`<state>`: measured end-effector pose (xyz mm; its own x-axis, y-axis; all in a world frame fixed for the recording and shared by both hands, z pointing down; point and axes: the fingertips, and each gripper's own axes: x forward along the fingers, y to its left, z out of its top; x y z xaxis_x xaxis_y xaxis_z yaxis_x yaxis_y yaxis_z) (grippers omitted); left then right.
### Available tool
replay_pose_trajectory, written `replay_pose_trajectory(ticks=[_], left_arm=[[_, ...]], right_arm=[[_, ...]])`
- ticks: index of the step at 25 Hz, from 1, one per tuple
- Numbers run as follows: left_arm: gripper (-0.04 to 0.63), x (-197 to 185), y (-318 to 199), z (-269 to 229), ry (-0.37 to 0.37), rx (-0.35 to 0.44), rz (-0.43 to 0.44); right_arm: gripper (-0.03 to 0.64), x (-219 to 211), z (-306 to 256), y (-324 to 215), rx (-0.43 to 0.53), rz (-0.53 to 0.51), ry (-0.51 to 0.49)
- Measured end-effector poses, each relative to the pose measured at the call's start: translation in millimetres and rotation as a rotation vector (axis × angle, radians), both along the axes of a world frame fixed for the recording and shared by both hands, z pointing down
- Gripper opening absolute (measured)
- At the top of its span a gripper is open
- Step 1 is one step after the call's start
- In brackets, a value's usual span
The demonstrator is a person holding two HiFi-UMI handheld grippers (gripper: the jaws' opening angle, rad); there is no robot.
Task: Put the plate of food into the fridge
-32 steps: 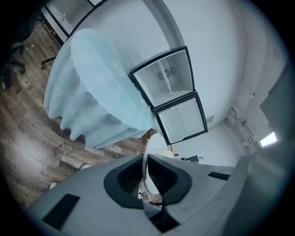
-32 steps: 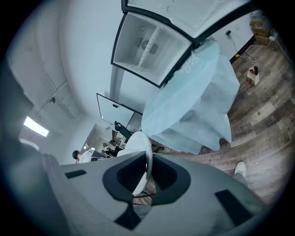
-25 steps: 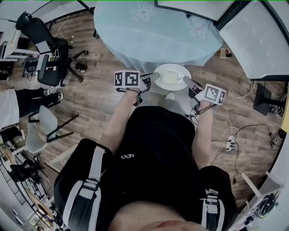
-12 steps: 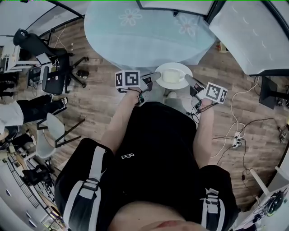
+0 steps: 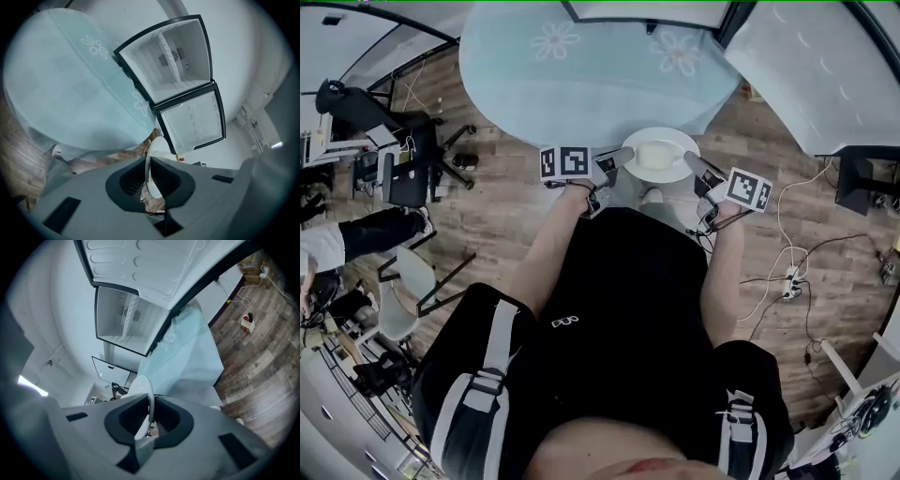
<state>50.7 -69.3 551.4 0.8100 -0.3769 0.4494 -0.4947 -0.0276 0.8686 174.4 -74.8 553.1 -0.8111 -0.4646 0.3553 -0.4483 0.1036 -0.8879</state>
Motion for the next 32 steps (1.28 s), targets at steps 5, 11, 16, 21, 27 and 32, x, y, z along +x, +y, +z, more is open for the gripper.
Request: replay_pose_trajectory(ticks=[5,11,16,21,27,32], left_arm=[[0.031,-10.4,-17.0,5.8,0.012,-0.012,-0.021],[0.031,-32.9,-45.9,13.0,0.011,-0.028,-0.046],[0.031,-59.4,-84.9,18.4,0.008,-0.046,-0.062],[0.031,-100.5,-135.0,10.9,-0.006,-0.042,-0.093],[0.031,-122.4,-196.5,-4.5,0.019,0.019,-0.067],[0.032,-102.3,-229.7,-0.5,0.052,0.016,-0.046]], right_arm=[[0.032,-10.5,3.1,-18.6,-0.007,-0.019,0.013],[0.032,-31.8,11.1,-49.0,-0.017,-0.036,0.026],[0.031,-58.8,16.2,-89.5,-0.045,-0.038,0.022],[0.031,-100.1,7.6,-140.1,-0.043,-0.048,0.049],[0.031,-121.2,-10.3,-189.9,-0.010,0.001,0.092],[0.031,-99.7,-8.5,-213.1,-0.034,0.069,0.115]])
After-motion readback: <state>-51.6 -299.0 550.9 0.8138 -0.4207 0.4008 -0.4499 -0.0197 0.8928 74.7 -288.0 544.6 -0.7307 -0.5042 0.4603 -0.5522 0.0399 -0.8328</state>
